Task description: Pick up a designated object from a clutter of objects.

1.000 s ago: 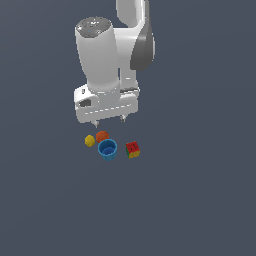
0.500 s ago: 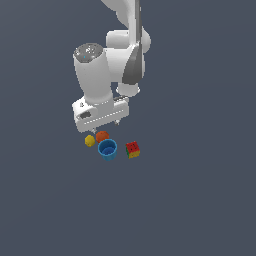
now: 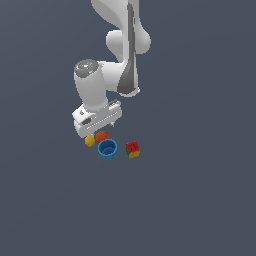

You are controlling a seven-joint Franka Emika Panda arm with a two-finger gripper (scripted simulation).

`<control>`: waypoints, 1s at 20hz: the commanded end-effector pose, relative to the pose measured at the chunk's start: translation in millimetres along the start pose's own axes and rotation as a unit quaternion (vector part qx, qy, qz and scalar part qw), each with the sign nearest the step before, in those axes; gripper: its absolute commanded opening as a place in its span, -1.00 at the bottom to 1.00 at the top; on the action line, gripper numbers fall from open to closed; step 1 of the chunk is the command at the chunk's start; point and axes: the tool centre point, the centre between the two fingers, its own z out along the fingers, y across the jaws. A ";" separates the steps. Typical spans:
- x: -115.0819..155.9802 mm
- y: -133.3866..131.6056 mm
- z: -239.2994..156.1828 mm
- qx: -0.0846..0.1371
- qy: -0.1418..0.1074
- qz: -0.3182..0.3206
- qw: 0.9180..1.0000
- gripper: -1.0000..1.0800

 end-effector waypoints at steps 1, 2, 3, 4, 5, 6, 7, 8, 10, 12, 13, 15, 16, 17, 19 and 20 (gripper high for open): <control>-8.9 0.1 11.4 0.000 -0.001 -0.025 1.000 0.92; -12.2 0.0 15.4 -0.001 -0.001 -0.033 0.999 0.92; -15.4 -0.2 19.2 -0.001 -0.001 -0.042 0.999 0.92; -18.4 -0.3 22.8 -0.001 -0.001 -0.049 0.999 0.92; -21.2 -0.5 26.0 -0.001 -0.002 -0.056 0.998 0.92; -23.8 -0.7 29.1 -0.001 -0.002 -0.063 0.998 0.92; -26.3 -0.9 31.8 -0.001 -0.002 -0.069 0.998 0.92; -28.5 -1.1 34.4 -0.001 -0.002 -0.075 0.997 0.92; -32.5 -1.6 38.8 -0.002 -0.003 -0.085 0.996 0.92; -35.7 -2.0 42.2 -0.002 -0.003 -0.093 0.996 0.92; -37.0 -2.1 43.6 -0.002 -0.004 -0.096 0.995 0.92; -39.0 -2.4 45.7 -0.002 -0.004 -0.101 0.995 0.92; -39.7 -2.5 46.5 -0.002 -0.004 -0.103 0.995 0.92; -40.2 -2.6 47.0 -0.002 -0.004 -0.104 0.995 0.92; -40.8 -2.5 47.4 -0.002 -0.004 -0.105 0.994 0.92; -40.2 -2.6 46.9 -0.002 -0.004 -0.104 0.995 0.92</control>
